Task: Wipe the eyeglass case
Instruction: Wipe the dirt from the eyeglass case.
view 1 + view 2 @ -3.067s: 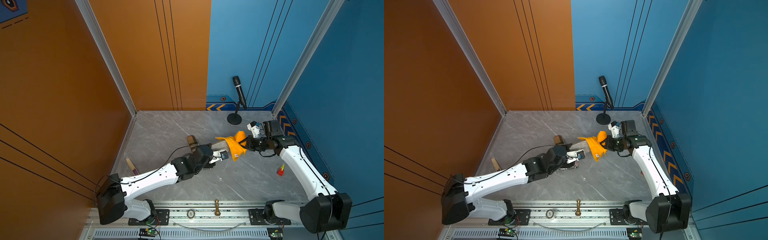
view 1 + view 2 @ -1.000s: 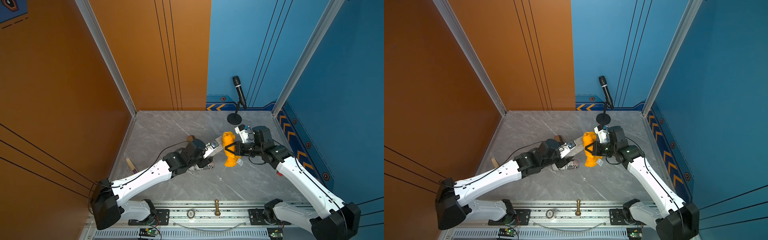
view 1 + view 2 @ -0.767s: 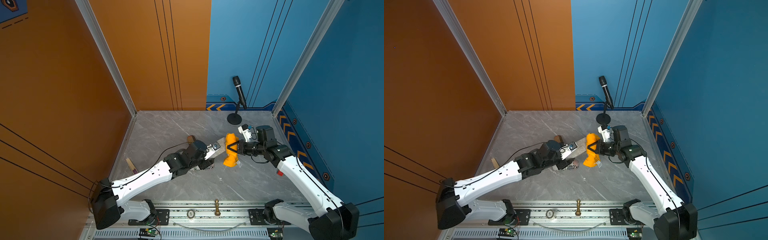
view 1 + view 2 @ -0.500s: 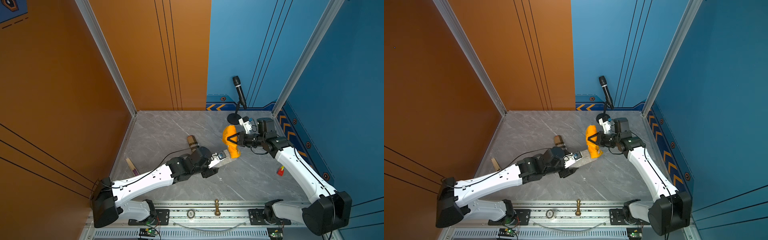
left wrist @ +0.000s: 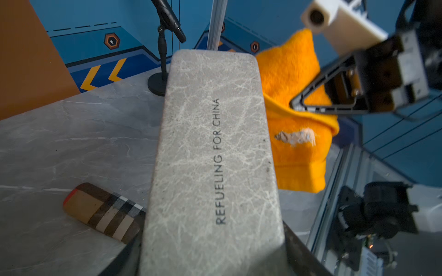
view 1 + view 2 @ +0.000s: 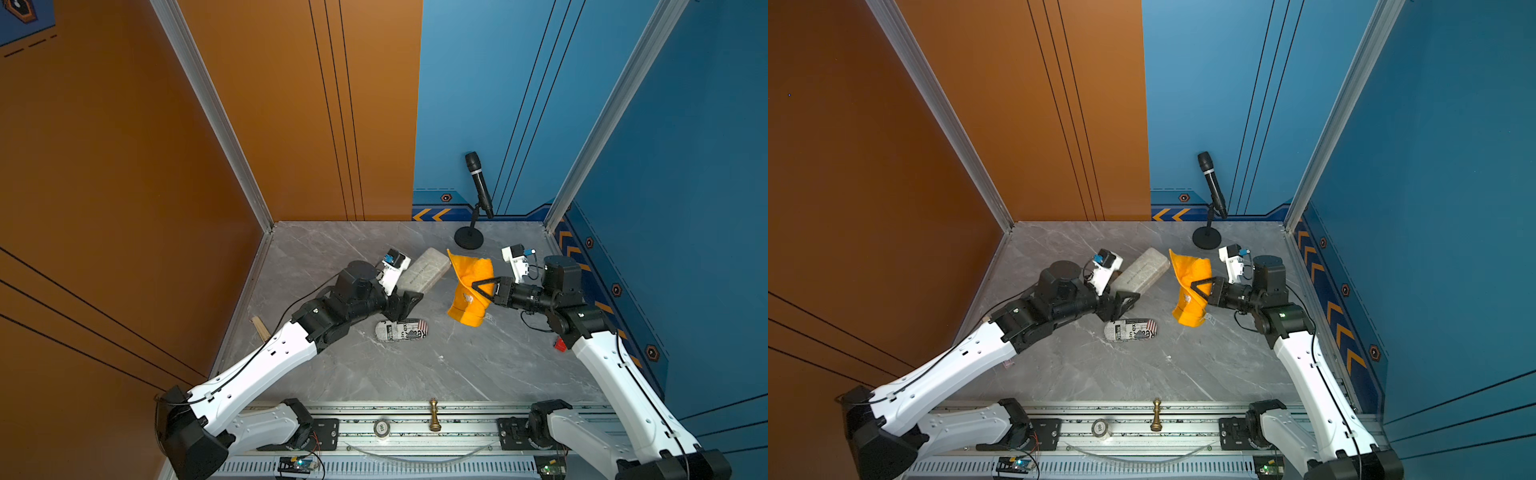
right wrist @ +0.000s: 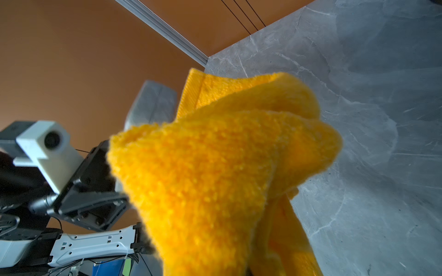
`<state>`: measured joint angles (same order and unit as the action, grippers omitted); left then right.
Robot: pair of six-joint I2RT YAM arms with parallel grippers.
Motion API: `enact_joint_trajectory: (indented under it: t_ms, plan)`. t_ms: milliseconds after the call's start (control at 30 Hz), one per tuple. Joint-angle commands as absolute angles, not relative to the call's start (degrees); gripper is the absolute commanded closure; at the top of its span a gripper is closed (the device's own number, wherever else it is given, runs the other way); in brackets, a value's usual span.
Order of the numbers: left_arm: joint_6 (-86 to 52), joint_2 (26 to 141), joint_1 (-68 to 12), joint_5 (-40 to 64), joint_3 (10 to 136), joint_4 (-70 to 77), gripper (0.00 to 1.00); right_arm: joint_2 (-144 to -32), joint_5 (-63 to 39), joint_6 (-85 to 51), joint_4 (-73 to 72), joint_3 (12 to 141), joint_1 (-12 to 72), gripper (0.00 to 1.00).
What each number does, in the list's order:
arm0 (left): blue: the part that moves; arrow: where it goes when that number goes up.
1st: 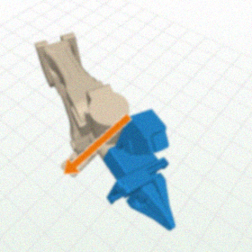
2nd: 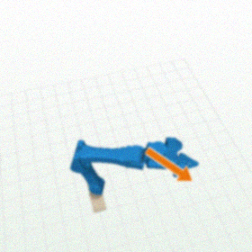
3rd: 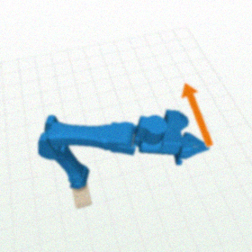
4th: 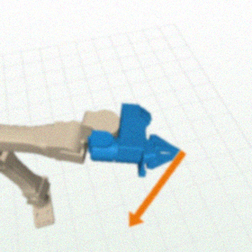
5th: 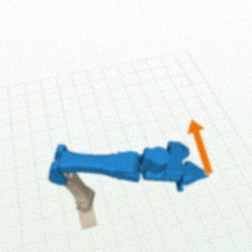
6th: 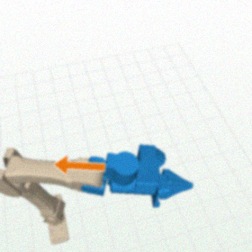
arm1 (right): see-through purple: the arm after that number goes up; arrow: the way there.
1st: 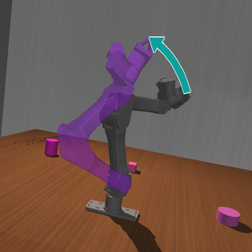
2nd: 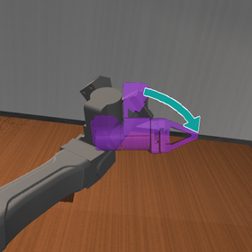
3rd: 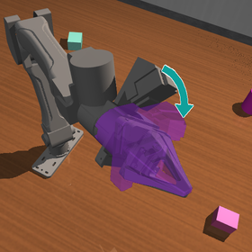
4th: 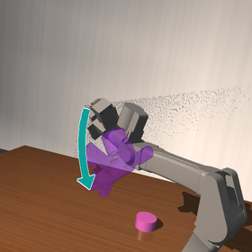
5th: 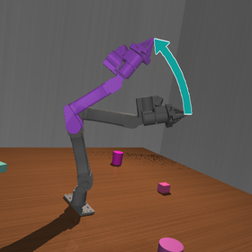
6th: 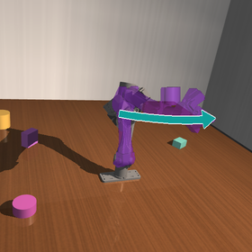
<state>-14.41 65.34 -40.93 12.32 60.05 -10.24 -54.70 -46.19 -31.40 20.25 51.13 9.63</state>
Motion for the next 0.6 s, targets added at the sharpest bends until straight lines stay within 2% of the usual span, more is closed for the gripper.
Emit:
enact_joint_trajectory:
  t_ms: [0,167,300,400,567]
  plan:
    - [-29.60,65.74,-39.81,25.84,60.37,1.54,0.78,-50.32,-42.18,-33.79,11.86,48.26,13.96,1.00]
    - [-40.34,69.06,-39.02,33.79,63.74,8.02,0.77,-48.03,-36.39,-35.70,-6.95,43.24,23.73,1.00]
    - [-47.09,69.43,-39.72,34.97,61.95,14.68,0.76,-50.95,-33.52,-33.20,-11.39,46.25,29.12,1.00]
    - [-52.60,70.03,-40.16,35.94,59.42,21.70,0.75,-55.72,-35.89,-32.90,-13.78,48.24,29.89,1.00]
    - [-56.53,71.20,-40.85,40.95,57.43,19.81,0.76,-57.70,-36.40,-33.39,-17.92,50.01,25.28,1.00]
